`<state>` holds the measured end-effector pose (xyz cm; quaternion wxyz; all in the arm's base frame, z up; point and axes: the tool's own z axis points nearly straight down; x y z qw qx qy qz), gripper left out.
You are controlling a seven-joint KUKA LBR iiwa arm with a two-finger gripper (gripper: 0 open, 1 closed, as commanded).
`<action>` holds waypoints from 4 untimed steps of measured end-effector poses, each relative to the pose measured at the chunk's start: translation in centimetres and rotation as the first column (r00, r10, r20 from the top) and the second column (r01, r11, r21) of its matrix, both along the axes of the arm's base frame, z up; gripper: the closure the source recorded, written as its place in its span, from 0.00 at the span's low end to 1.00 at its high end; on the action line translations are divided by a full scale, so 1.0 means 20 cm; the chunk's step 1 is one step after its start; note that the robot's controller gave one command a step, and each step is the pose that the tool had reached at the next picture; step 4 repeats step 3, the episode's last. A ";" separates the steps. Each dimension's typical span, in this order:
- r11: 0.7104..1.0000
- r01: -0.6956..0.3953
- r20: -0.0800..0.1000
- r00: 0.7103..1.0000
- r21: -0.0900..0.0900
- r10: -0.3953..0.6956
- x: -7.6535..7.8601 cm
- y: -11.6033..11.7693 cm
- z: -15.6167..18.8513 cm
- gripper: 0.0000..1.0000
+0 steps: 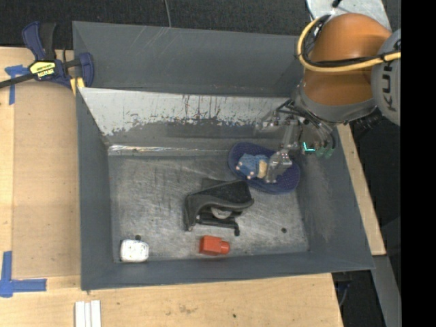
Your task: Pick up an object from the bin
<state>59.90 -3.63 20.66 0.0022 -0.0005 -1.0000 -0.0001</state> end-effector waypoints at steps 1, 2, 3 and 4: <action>0.998 -0.069 0.021 0.997 -0.002 0.069 0.09 -0.04 -0.59 0.00; 0.998 -0.068 0.036 0.997 -0.003 0.068 0.11 -0.04 -0.59 1.00; 0.945 -0.326 0.016 0.945 -0.005 0.326 0.11 -0.06 0.20 1.00; 0.945 -0.326 0.016 0.945 -0.005 0.326 0.11 -0.06 0.20 1.00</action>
Offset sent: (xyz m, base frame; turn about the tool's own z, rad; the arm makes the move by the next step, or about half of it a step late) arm 0.0149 -0.0083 -0.1366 -0.0691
